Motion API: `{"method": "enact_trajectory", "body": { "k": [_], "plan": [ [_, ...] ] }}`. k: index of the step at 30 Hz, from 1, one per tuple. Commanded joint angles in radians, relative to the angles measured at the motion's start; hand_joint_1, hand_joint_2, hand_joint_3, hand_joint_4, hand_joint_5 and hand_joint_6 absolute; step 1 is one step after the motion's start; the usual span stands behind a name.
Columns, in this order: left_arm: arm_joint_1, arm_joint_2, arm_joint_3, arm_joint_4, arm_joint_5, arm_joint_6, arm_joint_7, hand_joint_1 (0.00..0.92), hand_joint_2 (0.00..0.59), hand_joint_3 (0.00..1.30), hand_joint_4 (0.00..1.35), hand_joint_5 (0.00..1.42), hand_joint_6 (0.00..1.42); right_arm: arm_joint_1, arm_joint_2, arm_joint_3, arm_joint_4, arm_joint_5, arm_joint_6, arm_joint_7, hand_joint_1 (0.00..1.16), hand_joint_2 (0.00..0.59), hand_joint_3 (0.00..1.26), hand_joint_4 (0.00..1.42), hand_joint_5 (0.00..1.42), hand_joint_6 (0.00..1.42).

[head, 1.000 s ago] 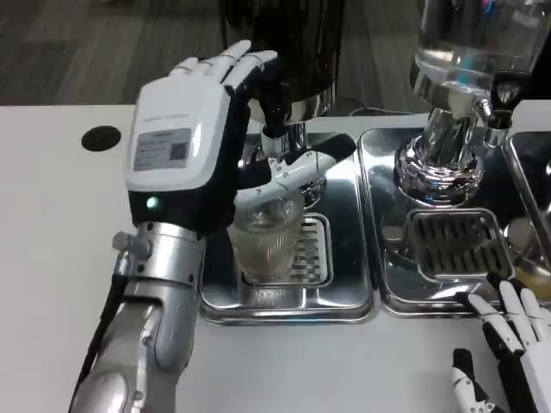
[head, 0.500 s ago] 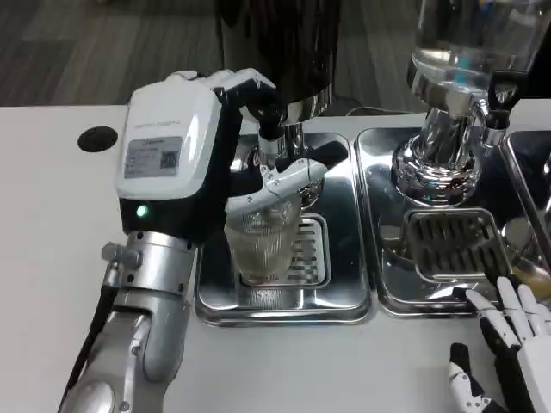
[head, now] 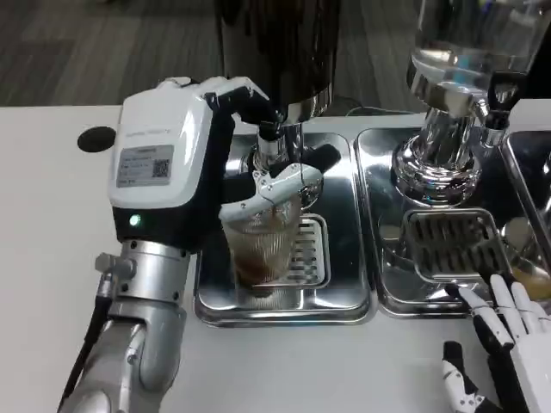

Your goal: Grasp the cup under the faucet to collect the drink, then remove the cup.

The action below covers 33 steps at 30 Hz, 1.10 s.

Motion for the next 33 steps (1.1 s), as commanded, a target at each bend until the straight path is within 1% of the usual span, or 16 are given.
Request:
{"method": "enact_trajectory", "body": {
  "k": [1, 28, 33],
  "plan": [
    [0.028, 0.001, -0.004, 0.01, -0.006, -0.005, 0.008, 0.0, 0.082, 0.72, 0.58, 0.65, 0.4, 0.011, -0.006, -0.004, -0.013, 0.001, 0.001, 0.005, 0.25, 0.512, 0.2, 0.01, 0.0, 0.08],
    [0.039, -0.003, -0.004, -0.008, 0.004, 0.001, 0.013, 0.0, 0.083, 0.72, 0.58, 0.65, 0.4, 0.022, -0.009, -0.006, -0.016, 0.002, -0.004, -0.001, 0.25, 0.512, 0.2, 0.01, 0.0, 0.08],
    [0.037, -0.003, -0.003, -0.01, 0.004, 0.002, 0.011, 0.0, 0.083, 0.72, 0.58, 0.65, 0.4, 0.021, -0.008, -0.01, -0.015, 0.012, -0.011, -0.002, 0.25, 0.512, 0.19, 0.01, 0.0, 0.08]
  ]
}}
